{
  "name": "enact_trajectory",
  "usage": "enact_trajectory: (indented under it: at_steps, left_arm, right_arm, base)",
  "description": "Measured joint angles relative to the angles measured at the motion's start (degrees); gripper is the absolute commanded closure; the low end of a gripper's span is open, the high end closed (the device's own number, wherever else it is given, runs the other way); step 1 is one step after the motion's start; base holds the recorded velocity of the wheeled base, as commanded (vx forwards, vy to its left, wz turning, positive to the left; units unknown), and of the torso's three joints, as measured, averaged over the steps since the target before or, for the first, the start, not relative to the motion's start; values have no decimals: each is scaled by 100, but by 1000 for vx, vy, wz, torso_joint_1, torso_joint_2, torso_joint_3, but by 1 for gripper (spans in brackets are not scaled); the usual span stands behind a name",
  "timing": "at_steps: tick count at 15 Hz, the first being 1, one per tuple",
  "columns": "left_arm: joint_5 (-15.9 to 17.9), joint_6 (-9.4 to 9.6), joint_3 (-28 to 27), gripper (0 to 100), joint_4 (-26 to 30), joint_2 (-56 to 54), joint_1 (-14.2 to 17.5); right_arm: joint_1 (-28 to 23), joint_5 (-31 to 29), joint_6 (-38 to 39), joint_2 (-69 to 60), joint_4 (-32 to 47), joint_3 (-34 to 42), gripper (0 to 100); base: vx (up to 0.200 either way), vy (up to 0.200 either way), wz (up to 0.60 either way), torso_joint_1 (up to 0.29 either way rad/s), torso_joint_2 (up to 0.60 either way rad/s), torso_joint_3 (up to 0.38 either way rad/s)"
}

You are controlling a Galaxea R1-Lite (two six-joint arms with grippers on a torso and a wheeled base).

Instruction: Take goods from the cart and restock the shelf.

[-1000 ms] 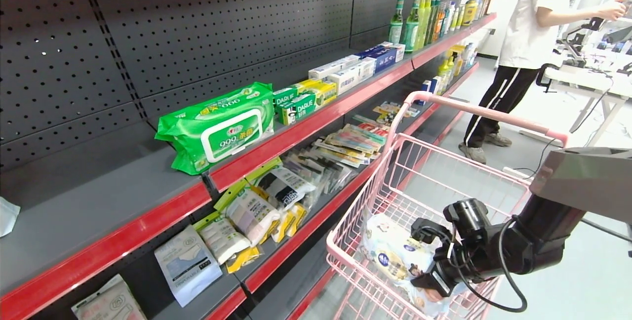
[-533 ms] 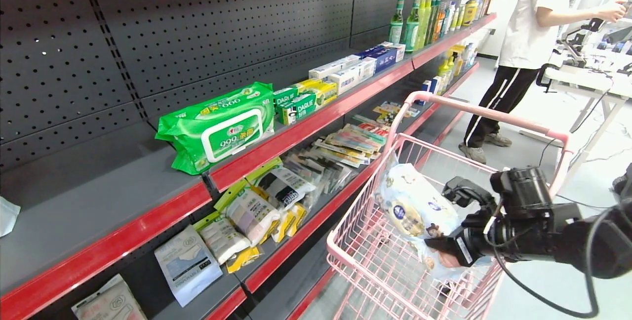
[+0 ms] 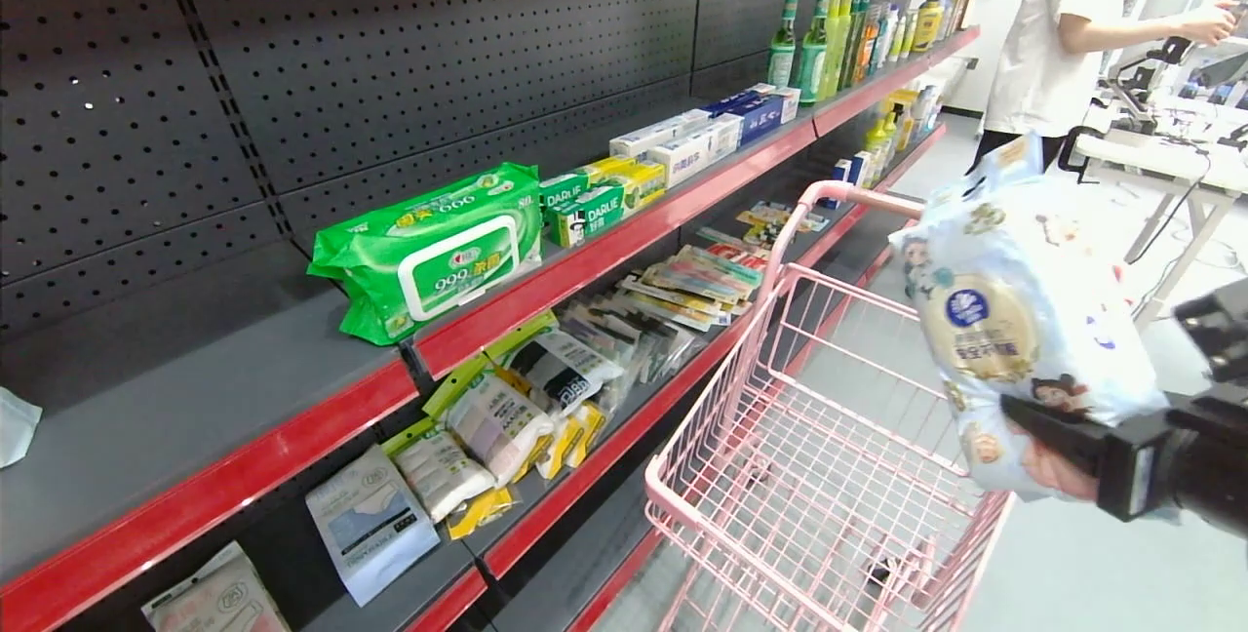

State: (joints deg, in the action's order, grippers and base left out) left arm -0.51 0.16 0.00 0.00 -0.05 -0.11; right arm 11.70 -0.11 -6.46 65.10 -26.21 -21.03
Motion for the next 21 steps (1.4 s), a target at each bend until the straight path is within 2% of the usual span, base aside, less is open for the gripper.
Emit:
enact_trajectory:
  at_steps: [2,4,7,11,16,21]
  left_arm:
    - [0,0,0,0,0,0,1]
    - [0,2,0,0,0,0,1]
    - [2,2,0,0,0,0,1]
    - [0,9,0,0,0,0,1]
    - [2,5,0,0,2,0,1]
    - [0,2,0,0,0,0,1]
  right_arm:
    - [-115,-238,-24,-926,304,224,100]
    - [-193,-380,-249,-1893,1106,354,100]
    - [-252,-451,-513,-3462,3162,224,100]
    - [-241,-424,-664,-5137,4974,-27,100]
    - [-241,-445,-678,-5802,5127,-24,100]
    - [-239,-456,-678,-5951,5119,20,100]
  base:
    - [0,0,0,0,0,0]
    - [0,0,0,0,0,0]
    - [0,0,0,0,0,0]
    - [0,0,0,0,0,0]
    - [0,0,0,17,-36,-21]
    - [0,0,0,207,-503,-292]
